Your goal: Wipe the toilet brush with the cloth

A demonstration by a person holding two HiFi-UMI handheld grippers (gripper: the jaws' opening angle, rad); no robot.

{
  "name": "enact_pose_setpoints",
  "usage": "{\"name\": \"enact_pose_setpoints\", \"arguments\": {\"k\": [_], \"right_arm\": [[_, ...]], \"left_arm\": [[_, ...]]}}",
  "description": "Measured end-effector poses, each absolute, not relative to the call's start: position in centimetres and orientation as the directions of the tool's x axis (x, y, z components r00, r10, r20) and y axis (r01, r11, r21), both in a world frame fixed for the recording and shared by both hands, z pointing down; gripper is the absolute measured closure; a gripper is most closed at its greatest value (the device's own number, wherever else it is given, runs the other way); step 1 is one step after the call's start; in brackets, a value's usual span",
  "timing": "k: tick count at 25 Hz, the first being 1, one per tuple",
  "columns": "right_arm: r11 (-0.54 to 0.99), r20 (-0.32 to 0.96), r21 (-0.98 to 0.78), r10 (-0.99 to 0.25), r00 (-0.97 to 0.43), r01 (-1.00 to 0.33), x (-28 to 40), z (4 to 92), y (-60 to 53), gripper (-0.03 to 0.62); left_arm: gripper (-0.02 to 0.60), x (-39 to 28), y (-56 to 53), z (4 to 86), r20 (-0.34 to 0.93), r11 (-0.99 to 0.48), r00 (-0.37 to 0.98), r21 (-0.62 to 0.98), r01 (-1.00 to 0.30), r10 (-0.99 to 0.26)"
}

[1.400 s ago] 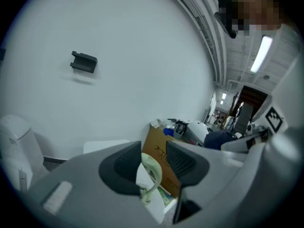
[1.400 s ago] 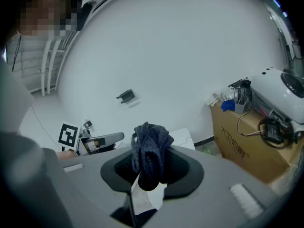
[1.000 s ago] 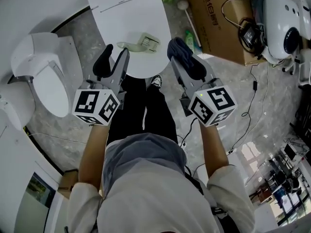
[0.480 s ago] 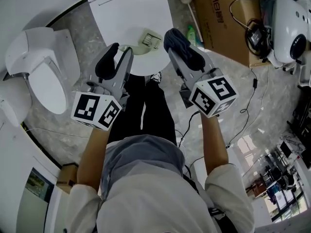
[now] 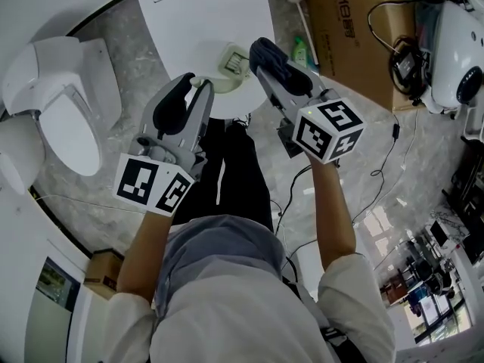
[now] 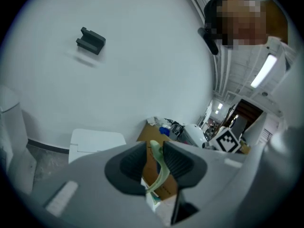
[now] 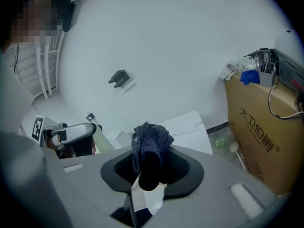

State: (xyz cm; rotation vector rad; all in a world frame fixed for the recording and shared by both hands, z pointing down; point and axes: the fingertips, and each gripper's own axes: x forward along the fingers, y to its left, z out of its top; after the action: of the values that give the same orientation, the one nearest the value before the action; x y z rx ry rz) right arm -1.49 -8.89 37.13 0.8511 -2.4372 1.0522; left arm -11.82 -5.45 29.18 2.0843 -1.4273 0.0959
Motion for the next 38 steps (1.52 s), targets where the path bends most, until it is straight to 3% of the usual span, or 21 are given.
{"name": "enact_pose_setpoints", "arguments": {"k": [12, 24, 38], "right_arm": [[0.597, 0.580, -0.550, -0.230, -0.782, -0.583, -4.8, 43.4, -10.0, 0.497], [0.694, 0.588, -0.589, 0.016, -0.809, -0.415, -8.9, 49.2, -9.5, 0.493], [0.779, 0.679, -0.558, 0.230, -0.697, -0.287, -11.8, 55.0, -8.0, 0.493]], "left_arm": [[0.581, -11.9, -5.3, 29.2, 0.329, -0.248, 0.418, 0.452, -0.857, -0.847], [0.581, -12.3, -5.2, 29.5, 0.299, -0.253, 0.427, 0.478, -0.841, -0.853], [0.581, -12.9, -4.7, 29.8, 0.275, -0.259, 0.438, 0.504, -0.824, -0.856]]}}
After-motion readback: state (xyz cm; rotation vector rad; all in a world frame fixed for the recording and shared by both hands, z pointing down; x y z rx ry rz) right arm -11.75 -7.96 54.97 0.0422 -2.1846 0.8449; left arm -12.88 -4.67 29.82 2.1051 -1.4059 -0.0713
